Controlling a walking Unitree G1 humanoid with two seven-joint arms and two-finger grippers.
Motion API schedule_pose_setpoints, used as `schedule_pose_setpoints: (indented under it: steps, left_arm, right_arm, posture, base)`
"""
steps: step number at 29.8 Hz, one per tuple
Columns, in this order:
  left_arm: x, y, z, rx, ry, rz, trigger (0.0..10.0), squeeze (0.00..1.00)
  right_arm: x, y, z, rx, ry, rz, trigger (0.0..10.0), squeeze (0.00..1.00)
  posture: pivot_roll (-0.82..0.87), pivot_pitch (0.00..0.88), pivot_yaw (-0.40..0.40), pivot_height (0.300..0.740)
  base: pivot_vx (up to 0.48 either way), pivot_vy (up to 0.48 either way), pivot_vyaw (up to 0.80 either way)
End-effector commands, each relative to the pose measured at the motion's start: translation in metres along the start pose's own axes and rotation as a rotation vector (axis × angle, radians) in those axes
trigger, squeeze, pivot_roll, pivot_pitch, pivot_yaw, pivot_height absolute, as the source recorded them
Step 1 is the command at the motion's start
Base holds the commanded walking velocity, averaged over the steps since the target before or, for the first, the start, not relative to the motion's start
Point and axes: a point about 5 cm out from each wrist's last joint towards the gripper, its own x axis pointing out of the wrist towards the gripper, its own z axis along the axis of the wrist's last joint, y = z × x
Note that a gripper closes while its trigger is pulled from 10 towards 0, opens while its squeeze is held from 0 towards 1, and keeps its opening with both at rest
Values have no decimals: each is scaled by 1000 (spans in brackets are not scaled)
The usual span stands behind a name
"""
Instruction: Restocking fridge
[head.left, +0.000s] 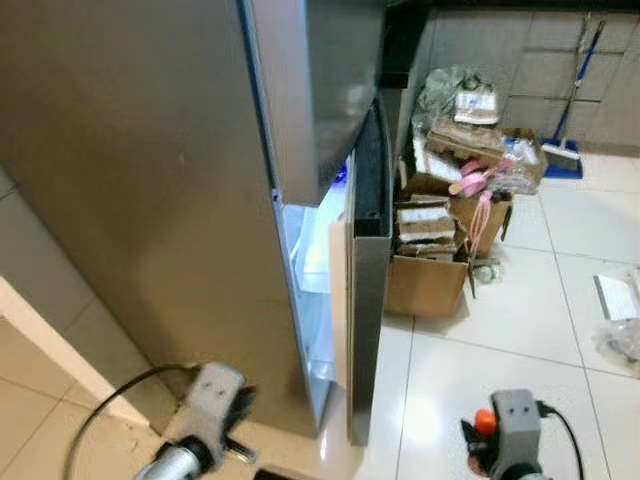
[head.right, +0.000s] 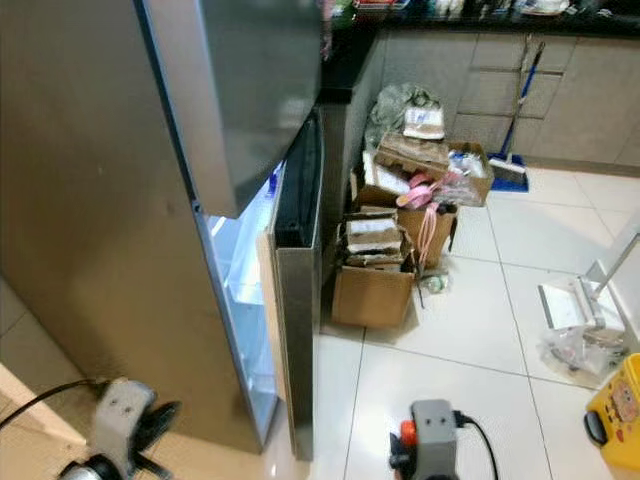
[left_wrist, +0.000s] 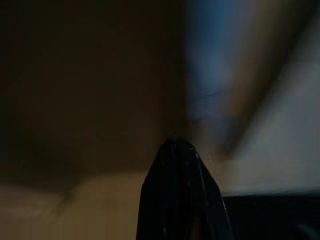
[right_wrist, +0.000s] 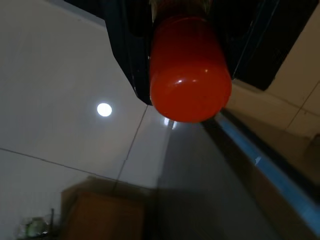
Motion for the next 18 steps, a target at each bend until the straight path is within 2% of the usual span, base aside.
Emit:
schedule_pose_setpoints:
  steps: [1, 2, 4, 5, 7, 8, 10, 11, 13, 18]
  left_arm:
    - [-6, 7, -13, -74, 56, 109, 10000, 0]
    - [-6, 7, -13, -74, 56, 109, 10000, 0]
    - [-3, -10, -12, -87, 58, 64, 10000, 0]
    - [-3, -10, -12, -87, 58, 64, 10000, 0]
    - [0, -27, -13, -126, 58, 33, 10000, 0]
    - [0, -27, -13, -126, 58, 33, 10000, 0]
    - [0, -40, -17, -186, 73, 30, 10000, 0]
    - [0, -40, -17, -186, 73, 30, 10000, 0]
    - [0, -54, -23, -216, 94, 25, 10000, 0]
    - [1, -64, -26, -208, 113, 22, 10000, 0]
  right_arm:
    - [1, 2, -2, 9, 9, 2, 10000, 0]
    - [1, 2, -2, 9, 9, 2, 10000, 0]
    - [6, 6, 4, -1, 4, 17, 10000, 0]
    - [6, 6, 4, -1, 4, 17, 10000, 0]
    - [12, 10, 10, -16, 4, 40, 10000, 0]
    - [12, 10, 10, -16, 4, 40, 10000, 0]
    - [15, 14, 12, -56, 12, 68, 10000, 0]
    - [15, 14, 12, -56, 12, 68, 10000, 0]
    - [16, 16, 14, -66, 9, 79, 10000, 0]
    - [14, 16, 11, -56, 8, 71, 10000, 0]
  posture:
    - [7, 106, 10, 740]
    - [7, 106, 10, 740]
    - [20, 92, -10, 740]
    - [20, 92, -10, 740]
    - [25, 88, -19, 740]
    - [25, 88, -19, 740]
    - [23, 87, -20, 740]
    - [23, 87, -20, 740]
    - [19, 94, -14, 740]
    - [11, 101, -4, 740]
  base:
    - [0, 0, 0]
    - [0, 0, 0]
    - [0, 0, 0]
    - [0, 0, 0]
    - [0, 0, 0]
    - [0, 0, 0]
    - [0, 0, 0]
    - [0, 0, 0]
    - [0, 0, 0]
    - [0, 0, 0]
